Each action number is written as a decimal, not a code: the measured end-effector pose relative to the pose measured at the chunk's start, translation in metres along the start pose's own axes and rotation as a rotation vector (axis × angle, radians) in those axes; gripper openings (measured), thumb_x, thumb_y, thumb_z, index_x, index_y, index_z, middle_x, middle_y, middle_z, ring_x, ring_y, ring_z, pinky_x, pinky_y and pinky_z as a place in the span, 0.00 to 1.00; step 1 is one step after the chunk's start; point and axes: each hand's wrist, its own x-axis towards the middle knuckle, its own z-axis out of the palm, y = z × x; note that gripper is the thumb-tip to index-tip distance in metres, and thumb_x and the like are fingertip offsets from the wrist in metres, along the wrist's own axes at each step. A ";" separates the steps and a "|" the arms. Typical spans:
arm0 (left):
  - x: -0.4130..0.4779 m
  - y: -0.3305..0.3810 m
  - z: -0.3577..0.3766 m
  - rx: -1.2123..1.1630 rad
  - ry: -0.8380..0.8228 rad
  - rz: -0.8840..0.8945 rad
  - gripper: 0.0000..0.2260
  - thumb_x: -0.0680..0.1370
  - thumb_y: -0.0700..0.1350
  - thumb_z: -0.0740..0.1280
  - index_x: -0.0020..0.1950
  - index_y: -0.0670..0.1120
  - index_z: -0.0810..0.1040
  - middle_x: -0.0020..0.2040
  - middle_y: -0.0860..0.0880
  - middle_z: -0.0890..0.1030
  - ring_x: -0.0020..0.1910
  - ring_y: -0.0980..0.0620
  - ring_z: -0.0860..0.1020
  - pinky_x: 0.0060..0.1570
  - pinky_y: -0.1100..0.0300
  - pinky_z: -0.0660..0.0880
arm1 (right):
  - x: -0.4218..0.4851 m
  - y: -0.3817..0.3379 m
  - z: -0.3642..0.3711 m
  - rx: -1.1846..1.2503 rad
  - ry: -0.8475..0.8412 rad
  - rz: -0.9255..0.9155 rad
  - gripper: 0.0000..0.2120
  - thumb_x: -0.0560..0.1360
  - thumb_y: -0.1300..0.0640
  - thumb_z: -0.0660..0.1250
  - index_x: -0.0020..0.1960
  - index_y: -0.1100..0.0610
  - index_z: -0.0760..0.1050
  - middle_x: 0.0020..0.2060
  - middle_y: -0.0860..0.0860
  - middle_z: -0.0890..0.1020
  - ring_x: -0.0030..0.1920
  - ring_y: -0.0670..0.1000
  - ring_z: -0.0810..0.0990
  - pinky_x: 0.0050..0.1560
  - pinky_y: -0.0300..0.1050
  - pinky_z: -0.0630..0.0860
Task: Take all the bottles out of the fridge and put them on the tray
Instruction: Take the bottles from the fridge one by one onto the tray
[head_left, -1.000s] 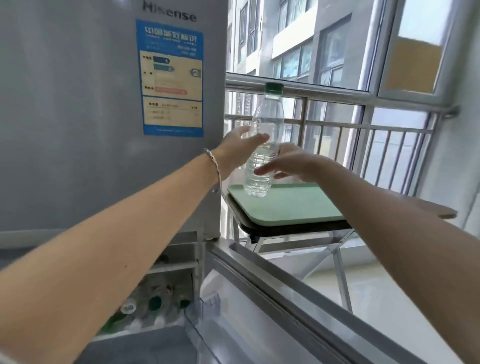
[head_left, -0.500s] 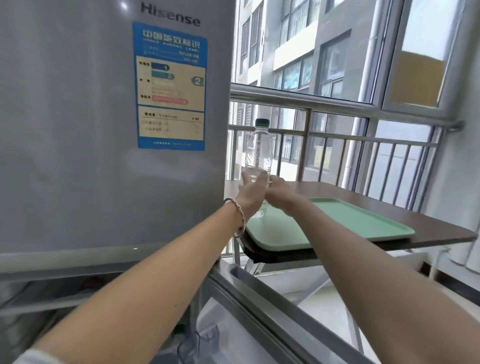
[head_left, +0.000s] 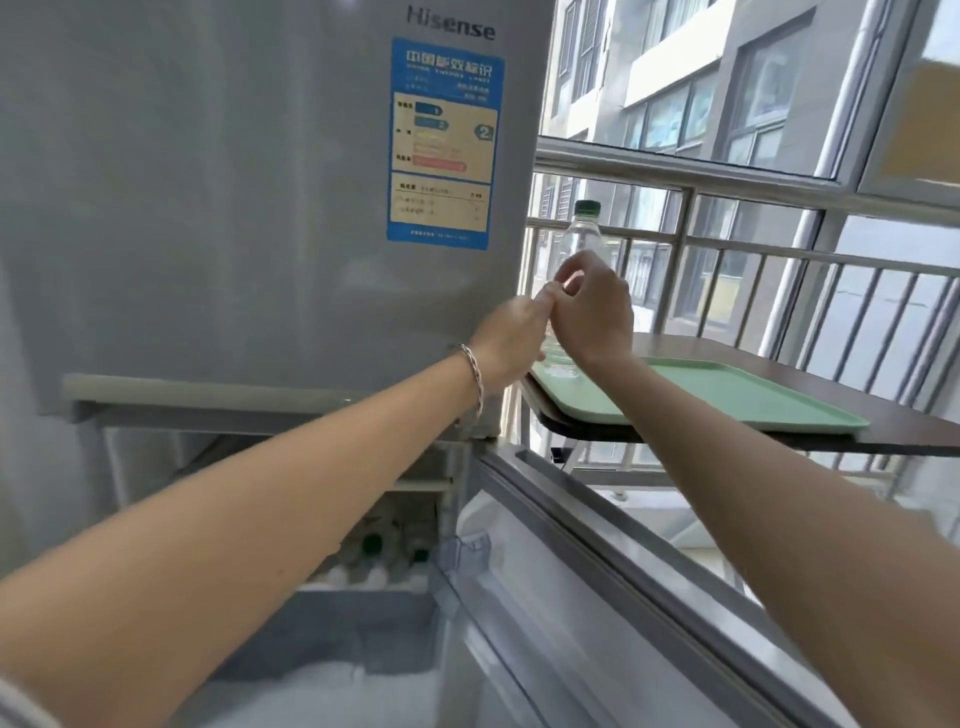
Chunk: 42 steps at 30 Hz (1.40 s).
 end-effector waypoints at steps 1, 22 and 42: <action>-0.009 -0.005 -0.009 0.037 0.011 -0.013 0.24 0.82 0.57 0.48 0.51 0.42 0.76 0.44 0.43 0.78 0.40 0.47 0.77 0.44 0.53 0.76 | -0.008 -0.008 0.005 0.007 -0.026 -0.011 0.03 0.73 0.58 0.66 0.47 0.54 0.76 0.35 0.49 0.81 0.38 0.52 0.82 0.43 0.50 0.80; -0.106 -0.244 -0.122 0.935 -0.637 -0.584 0.15 0.80 0.42 0.57 0.64 0.39 0.75 0.63 0.39 0.77 0.57 0.43 0.78 0.62 0.50 0.73 | -0.206 -0.036 0.230 -0.497 -1.385 0.021 0.06 0.77 0.56 0.64 0.51 0.59 0.74 0.48 0.55 0.81 0.44 0.55 0.79 0.40 0.45 0.74; -0.105 -0.357 -0.105 0.645 -0.412 -0.597 0.23 0.78 0.57 0.55 0.65 0.43 0.73 0.55 0.45 0.80 0.51 0.48 0.78 0.53 0.55 0.74 | -0.252 0.070 0.319 -0.481 -1.263 0.239 0.34 0.78 0.57 0.61 0.79 0.52 0.49 0.74 0.58 0.62 0.71 0.59 0.67 0.67 0.48 0.67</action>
